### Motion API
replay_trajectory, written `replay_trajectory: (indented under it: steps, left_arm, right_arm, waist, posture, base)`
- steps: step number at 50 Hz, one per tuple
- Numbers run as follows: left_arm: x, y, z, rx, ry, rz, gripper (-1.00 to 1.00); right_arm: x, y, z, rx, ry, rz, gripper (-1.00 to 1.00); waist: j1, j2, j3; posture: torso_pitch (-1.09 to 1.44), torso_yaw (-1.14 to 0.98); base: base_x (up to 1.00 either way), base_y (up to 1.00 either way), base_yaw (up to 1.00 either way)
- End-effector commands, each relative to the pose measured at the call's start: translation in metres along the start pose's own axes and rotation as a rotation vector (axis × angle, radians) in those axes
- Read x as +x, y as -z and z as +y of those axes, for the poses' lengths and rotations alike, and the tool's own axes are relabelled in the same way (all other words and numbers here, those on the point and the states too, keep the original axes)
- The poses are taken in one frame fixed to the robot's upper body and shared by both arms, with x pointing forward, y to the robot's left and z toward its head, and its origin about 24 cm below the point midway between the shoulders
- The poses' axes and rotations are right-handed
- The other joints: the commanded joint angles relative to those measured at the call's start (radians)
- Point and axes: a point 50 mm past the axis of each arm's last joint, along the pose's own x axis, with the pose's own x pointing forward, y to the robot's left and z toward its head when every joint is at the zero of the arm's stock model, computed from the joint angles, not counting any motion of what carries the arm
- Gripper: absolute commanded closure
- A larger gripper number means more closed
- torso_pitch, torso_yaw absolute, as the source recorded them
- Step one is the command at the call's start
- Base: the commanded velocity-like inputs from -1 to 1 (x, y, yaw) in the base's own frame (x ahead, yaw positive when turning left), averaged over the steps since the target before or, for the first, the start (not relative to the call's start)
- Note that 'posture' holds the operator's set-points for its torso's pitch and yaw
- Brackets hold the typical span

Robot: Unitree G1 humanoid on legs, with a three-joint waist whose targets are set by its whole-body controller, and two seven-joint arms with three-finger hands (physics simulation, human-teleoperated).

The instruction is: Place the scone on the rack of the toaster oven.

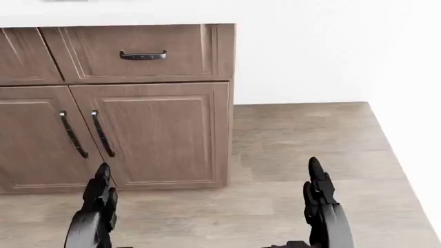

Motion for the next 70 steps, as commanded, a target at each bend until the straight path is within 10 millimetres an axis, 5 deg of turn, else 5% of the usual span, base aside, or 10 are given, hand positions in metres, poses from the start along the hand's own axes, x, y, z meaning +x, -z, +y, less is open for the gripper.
replay_trajectory:
  steps: [1, 10, 19, 24, 37, 42, 47, 50, 64, 70]
  left_arm:
    - [0.013, -0.052, -0.010, 0.033, 0.024, -0.201, -1.00]
    - [0.008, -0.100, -0.009, 0.075, 0.017, -0.280, -1.00]
    - [-0.001, -0.156, 0.006, 0.123, -0.016, -0.376, -1.00]
    - [-0.004, -0.171, 0.010, 0.137, -0.024, -0.401, -1.00]
    - [-0.013, -0.179, 0.012, 0.137, -0.041, -0.427, -1.00]
    - [-0.014, -0.180, 0.012, 0.143, -0.045, -0.431, -1.00]
    - [-0.017, -0.182, 0.014, 0.153, -0.052, -0.437, -1.00]
    - [-0.017, -0.181, 0.013, 0.157, -0.047, -0.437, -1.00]
    - [-0.024, -0.188, 0.022, 0.182, -0.085, -0.457, -1.00]
    - [-0.023, -0.189, 0.020, 0.189, -0.079, -0.458, -1.00]
  right_arm:
    - [0.002, -0.050, -0.001, 0.037, -0.017, -0.223, -1.00]
    - [-0.007, -0.102, 0.001, -0.026, -0.031, -0.336, -1.00]
    - [-0.015, -0.137, 0.000, -0.067, -0.033, -0.391, -1.00]
    - [-0.018, -0.149, 0.000, -0.085, -0.039, -0.410, -1.00]
    - [-0.032, -0.158, 0.003, -0.076, -0.045, -0.452, -1.00]
    - [-0.034, -0.158, 0.003, -0.074, -0.048, -0.455, -1.00]
    - [-0.035, -0.159, 0.003, -0.077, -0.045, -0.458, -1.00]
    - [-0.035, -0.159, 0.004, -0.076, -0.048, -0.460, -1.00]
    - [-0.035, -0.159, 0.006, -0.072, -0.050, -0.463, -1.00]
    - [-0.037, -0.160, 0.005, -0.072, -0.052, -0.467, -1.00]
  waist:
    - [-0.002, -0.008, -0.001]
    - [0.002, -0.006, -0.095]
    - [-0.008, -0.002, -0.069]
    - [-0.014, 0.112, -0.067]
    - [0.012, -0.056, -0.053]
    - [-0.005, -0.049, -0.062]
    - [-0.016, 0.003, -0.046]
    - [-0.015, 0.110, -0.076]
    - [0.010, -0.072, -0.061]
    - [-0.006, -0.042, -0.065]
  posture:
    - [0.00, 0.00]
    - [0.00, 0.00]
    - [0.00, 0.00]
    - [0.00, 0.00]
    - [0.00, 0.00]
    - [0.00, 0.00]
    - [0.00, 0.00]
    - [0.00, 0.00]
    - [0.00, 0.00]
    - [0.00, 0.00]
  base:
    - [0.00, 0.00, 0.00]
    - [0.01, 0.01, 0.00]
    - [0.14, 0.30, 0.00]
    - [0.17, 0.38, 0.00]
    - [0.18, 0.39, 0.00]
    - [0.17, 0.38, 0.00]
    - [0.17, 0.38, 0.00]
    - [0.18, 0.39, 0.00]
    - [0.17, 0.39, 0.00]
    - [0.17, 0.39, 0.00]
